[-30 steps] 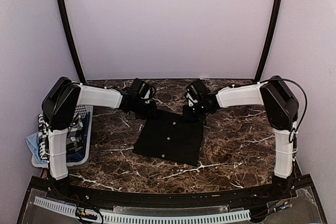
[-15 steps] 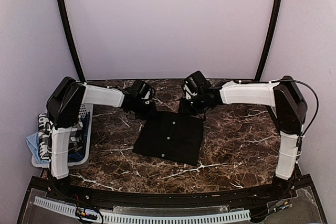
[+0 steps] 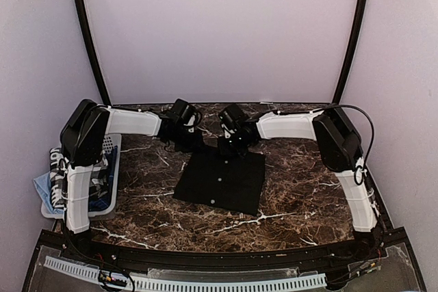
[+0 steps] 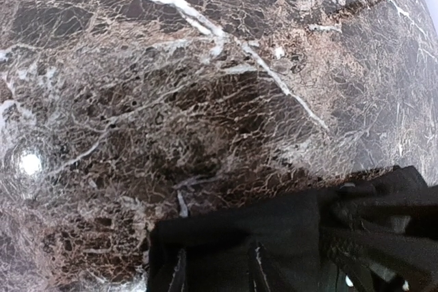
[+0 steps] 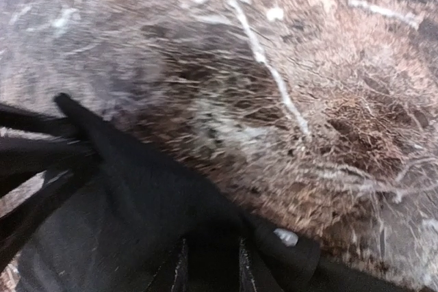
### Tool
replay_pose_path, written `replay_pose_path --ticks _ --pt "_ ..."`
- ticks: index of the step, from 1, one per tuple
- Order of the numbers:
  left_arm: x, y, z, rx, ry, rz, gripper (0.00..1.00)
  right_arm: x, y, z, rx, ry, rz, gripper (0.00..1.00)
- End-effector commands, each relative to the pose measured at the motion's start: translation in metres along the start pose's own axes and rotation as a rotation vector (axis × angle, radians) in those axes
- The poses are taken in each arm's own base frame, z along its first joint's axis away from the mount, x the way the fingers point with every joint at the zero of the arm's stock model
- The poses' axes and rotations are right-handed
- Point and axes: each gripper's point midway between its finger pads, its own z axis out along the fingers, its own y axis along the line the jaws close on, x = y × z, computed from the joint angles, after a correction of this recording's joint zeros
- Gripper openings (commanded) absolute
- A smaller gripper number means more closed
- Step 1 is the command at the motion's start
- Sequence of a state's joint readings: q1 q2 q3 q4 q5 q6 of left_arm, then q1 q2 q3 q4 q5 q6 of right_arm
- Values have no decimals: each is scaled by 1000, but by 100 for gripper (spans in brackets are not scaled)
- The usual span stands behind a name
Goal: Fold and stack the long sleeve shirts
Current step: Smooth out the square-folded shirt at the center of the board.
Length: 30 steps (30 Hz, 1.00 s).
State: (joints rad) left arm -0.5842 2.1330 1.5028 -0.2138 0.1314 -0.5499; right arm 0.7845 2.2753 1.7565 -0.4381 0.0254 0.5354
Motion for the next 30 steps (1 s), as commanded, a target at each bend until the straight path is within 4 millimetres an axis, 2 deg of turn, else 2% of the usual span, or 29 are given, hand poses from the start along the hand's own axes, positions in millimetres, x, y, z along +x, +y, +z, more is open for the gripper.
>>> replay_pose_path --ticks 1,5,6,7,10,13,14,16,19,20,24,30 --pt "-16 -7 -32 -3 -37 31 30 -6 -17 11 27 32 35 24" --pt "-11 -7 -50 7 -46 30 34 -21 -10 -3 13 9 16 28" --pt "-13 -11 -60 25 -60 30 36 -24 -9 -9 12 1 12 29" --pt "-6 -10 -60 30 -53 26 36 -27 -7 -15 12 -7 8 30" --pt "-3 -19 -81 79 -70 23 38 -35 -3 -43 -4 -42 5 32" --pt "10 -18 -92 88 -60 17 41 -33 0 -74 -28 -74 22 31" --pt "10 -19 -98 96 -66 17 42 -28 0 -82 -40 -81 31 31" --pt "25 -10 -98 76 -45 12 44 -15 2 -97 -63 -88 46 31" --pt "36 1 -100 55 -21 9 46 13 -2 -107 -69 -71 70 30" --pt "42 5 -99 48 -6 5 46 31 -6 -106 -75 -38 81 29" --pt "52 19 -101 35 18 -6 48 69 -16 -106 -94 11 137 27" --pt "68 25 -97 51 66 -14 50 110 -28 -87 -106 95 182 19"
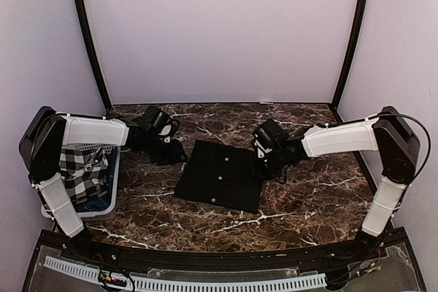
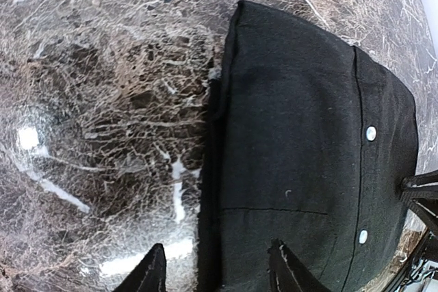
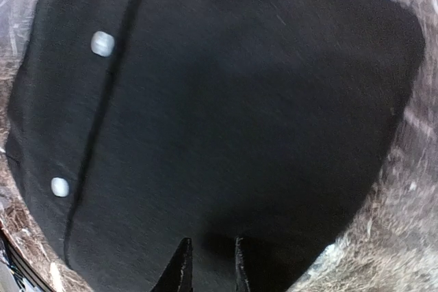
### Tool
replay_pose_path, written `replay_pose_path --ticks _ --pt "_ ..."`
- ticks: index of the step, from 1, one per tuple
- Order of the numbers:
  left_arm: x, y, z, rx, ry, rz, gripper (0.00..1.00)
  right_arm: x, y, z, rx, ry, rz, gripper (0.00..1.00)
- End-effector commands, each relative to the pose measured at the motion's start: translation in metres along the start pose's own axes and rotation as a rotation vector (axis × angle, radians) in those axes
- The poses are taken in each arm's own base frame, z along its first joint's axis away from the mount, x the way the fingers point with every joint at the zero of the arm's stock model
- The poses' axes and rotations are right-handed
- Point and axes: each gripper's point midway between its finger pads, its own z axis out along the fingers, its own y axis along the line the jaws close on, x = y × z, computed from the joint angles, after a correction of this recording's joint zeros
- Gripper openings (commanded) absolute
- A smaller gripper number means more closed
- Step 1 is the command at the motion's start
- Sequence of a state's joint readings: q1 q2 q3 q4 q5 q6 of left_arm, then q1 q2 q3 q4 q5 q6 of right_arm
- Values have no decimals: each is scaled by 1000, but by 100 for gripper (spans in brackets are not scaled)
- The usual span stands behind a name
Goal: Fold and stack the long sleeve shirts
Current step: Pick up the square-folded shirt from the center of the board.
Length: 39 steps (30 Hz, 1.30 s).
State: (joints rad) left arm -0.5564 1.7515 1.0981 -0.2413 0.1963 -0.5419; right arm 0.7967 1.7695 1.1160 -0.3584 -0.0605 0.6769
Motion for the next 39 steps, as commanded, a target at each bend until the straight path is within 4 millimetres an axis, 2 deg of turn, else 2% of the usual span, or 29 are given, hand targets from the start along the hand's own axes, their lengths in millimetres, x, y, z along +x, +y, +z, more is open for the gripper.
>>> replay_pose_path --ticks 1,4,9,14,27,32,39 --pt "4 -3 -14 32 4 10 50 9 3 12 -48 9 50 18" --pt "5 -2 -14 26 8 16 50 15 -8 16 -8 20 65 17" --pt "10 0 -8 34 28 27 50 20 -13 16 6 22 75 17" --pt "17 2 1 38 60 34 51 17 -22 8 46 3 68 18" --pt "33 8 28 51 127 -10 51 4 -44 15 69 -1 78 19" --pt "42 8 35 63 161 -64 51 -9 -41 9 74 -20 59 19" --pt "58 0 42 43 212 -78 51 -24 -20 -10 44 -58 23 19"
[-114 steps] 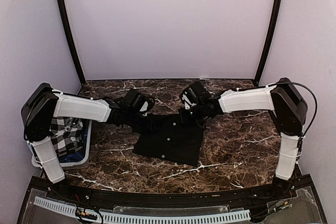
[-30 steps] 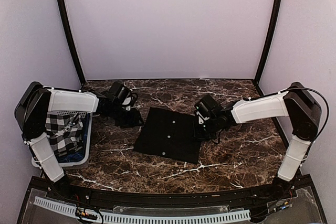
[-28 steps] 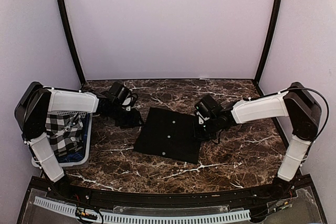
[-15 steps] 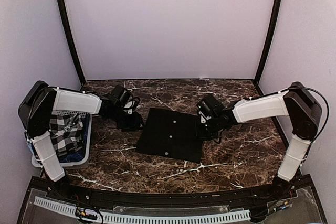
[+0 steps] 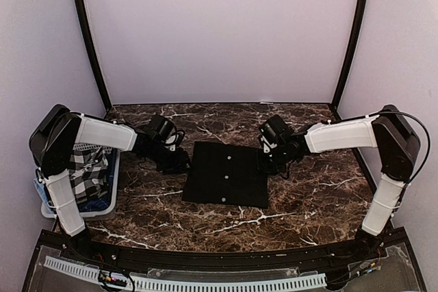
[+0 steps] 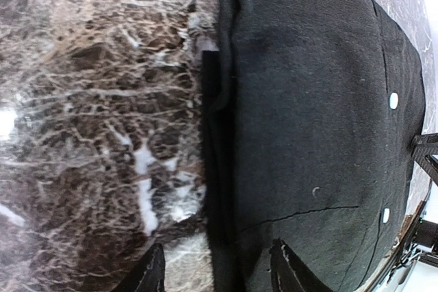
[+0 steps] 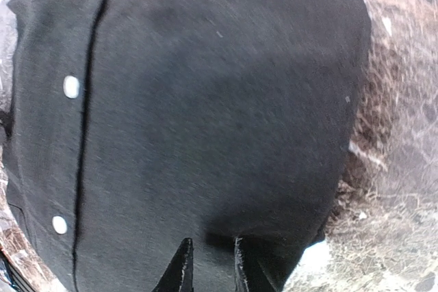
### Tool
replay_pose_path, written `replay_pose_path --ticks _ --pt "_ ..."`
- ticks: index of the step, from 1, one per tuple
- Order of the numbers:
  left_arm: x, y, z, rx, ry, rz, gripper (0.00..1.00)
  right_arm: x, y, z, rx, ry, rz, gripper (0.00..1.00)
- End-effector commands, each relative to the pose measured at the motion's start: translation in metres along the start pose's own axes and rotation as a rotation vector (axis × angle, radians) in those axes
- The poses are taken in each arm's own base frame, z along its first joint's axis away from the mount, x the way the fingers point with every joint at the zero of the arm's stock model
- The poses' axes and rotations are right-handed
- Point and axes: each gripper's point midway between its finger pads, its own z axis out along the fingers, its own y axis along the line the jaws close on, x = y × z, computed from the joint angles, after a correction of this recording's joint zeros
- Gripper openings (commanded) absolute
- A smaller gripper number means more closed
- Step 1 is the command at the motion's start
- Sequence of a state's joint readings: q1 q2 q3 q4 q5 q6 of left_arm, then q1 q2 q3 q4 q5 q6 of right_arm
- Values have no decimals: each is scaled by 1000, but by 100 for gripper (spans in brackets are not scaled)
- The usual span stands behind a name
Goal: Fold and stack the long sleeve shirts
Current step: Pick up the square-folded shirt from the center of the board.
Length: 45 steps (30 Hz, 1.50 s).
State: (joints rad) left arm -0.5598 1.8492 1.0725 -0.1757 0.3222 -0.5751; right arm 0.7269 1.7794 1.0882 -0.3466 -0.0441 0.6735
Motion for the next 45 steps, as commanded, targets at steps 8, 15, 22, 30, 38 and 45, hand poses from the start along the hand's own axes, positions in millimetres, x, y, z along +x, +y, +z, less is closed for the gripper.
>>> replay_pose_path --ticks 8,15,22,30,38,45 --pt "44 1 27 -66 139 -53 43 -20 24 -33 -14 -83 -69 19" --pt "42 -11 30 -29 134 -86 15 -23 18 -41 9 -113 -76 20" --pt "15 -24 -1 -37 35 -43 0 -23 16 -41 21 -119 -73 20" --pt "-4 -23 -50 -55 -25 6 0 -24 24 -25 11 -96 -78 20" --pt "-15 -27 -86 -62 -71 48 0 -21 48 4 25 -60 -106 18" --pt "-26 -44 -114 -39 -107 119 0 -24 52 27 72 -51 -116 17"
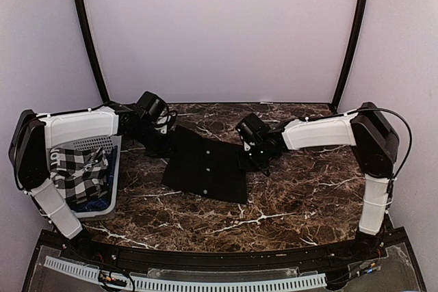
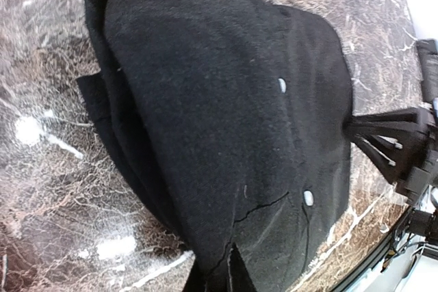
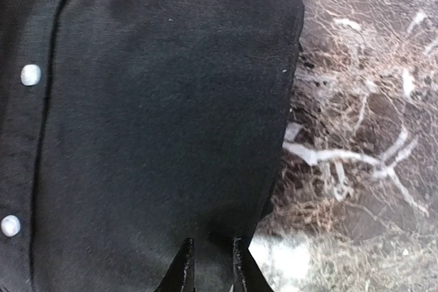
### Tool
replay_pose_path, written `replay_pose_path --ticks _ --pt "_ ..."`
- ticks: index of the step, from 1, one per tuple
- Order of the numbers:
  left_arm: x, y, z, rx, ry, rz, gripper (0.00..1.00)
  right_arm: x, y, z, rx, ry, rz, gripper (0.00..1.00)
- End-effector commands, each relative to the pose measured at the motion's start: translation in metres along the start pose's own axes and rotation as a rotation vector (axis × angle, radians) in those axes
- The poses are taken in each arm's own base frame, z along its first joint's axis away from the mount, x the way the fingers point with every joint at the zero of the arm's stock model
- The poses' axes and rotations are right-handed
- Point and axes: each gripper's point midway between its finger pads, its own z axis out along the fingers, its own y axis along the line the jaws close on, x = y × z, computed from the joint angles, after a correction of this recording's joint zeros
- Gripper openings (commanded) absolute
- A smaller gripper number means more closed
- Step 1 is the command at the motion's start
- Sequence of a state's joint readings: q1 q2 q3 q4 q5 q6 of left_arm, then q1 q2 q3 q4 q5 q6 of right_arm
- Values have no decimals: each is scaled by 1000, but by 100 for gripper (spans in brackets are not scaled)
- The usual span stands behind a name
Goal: Fold and stack the long sleeve shirts
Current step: Pick up the square-folded shirt from the center of the board, then turn over the square folded shirt at the center of the board.
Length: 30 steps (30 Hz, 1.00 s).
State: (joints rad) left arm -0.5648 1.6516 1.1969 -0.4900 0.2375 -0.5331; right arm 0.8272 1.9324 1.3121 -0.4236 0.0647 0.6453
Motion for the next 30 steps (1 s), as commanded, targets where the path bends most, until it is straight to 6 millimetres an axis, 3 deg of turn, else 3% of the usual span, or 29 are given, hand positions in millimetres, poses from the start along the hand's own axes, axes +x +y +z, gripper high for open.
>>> replay_pose_path --ticks 1,9,13,18,22,24,27,30 --pt "-16 -18 -37 35 -58 78 0 -10 7 11 24 -19 -1 17" --pt "-37 -50 -74 116 -117 153 0 -12 10 36 96 -3 -27 16" --pt "-45 -72 -86 201 -131 208 0 -15 28 45 51 -2 -36 16" --pt "-59 -100 -102 303 -154 238 0 -20 66 60 -40 -4 -44 17" --pt "-69 -130 -114 407 -167 259 0 -25 114 70 -225 -5 -14 17" --pt "-69 -143 -112 445 -154 274 0 -29 140 73 -331 -7 7 17" --pt "-67 -150 -94 476 -119 270 0 -29 176 75 -465 -7 34 17" --pt "-68 -154 -79 518 -94 249 0 -26 198 73 -574 1 65 17"
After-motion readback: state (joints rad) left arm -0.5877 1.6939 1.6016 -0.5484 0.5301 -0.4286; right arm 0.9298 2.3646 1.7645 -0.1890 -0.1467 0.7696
